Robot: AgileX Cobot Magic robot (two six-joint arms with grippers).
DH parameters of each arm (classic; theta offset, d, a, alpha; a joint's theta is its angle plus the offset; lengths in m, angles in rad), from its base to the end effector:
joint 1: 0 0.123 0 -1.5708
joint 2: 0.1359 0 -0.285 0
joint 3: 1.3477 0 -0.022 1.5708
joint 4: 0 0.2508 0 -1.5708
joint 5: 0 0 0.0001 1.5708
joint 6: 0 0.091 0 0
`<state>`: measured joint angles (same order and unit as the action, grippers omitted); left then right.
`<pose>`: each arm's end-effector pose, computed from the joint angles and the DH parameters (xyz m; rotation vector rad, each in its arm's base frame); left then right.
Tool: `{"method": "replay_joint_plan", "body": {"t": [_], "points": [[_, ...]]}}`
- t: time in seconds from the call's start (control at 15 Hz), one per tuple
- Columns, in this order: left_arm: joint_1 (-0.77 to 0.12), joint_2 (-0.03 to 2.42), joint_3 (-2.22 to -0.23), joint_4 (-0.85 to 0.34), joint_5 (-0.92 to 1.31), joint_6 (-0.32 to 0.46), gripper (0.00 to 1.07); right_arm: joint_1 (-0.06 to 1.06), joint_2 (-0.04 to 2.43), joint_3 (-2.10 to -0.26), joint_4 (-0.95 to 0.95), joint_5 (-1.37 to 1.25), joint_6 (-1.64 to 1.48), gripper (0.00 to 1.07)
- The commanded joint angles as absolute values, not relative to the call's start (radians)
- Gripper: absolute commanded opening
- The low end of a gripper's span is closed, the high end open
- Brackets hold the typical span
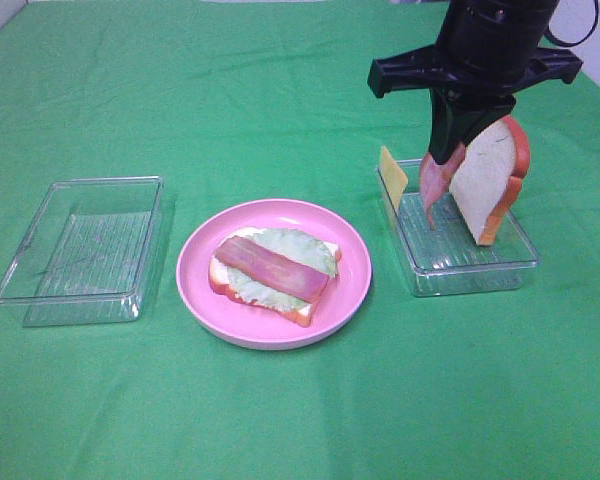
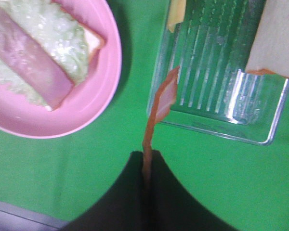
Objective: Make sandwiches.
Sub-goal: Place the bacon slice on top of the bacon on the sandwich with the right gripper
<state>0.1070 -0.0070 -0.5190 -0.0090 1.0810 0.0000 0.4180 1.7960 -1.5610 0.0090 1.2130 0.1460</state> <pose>-0.0089 -0.0017 0.2808 -0.1084 2.0361 0.0563 0.3386 0.1512 0.2854 -0.3954 2.9140 0.0986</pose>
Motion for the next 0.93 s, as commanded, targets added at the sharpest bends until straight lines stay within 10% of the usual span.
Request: {"method": "replay_joint_plan", "body": {"t": [0.07, 0.93], "points": [[0.109, -0.02, -0.517, -0.016, 1.077, -0.007, 1.01, 0.422, 1.751, -1.565, 0.146, 1.207, 0.083, 0.0], [0.109, -0.02, -0.517, -0.016, 1.077, -0.007, 1.01, 0.727, 1.993, -1.565, 0.336, 0.877, -0.055, 0.0]]}}
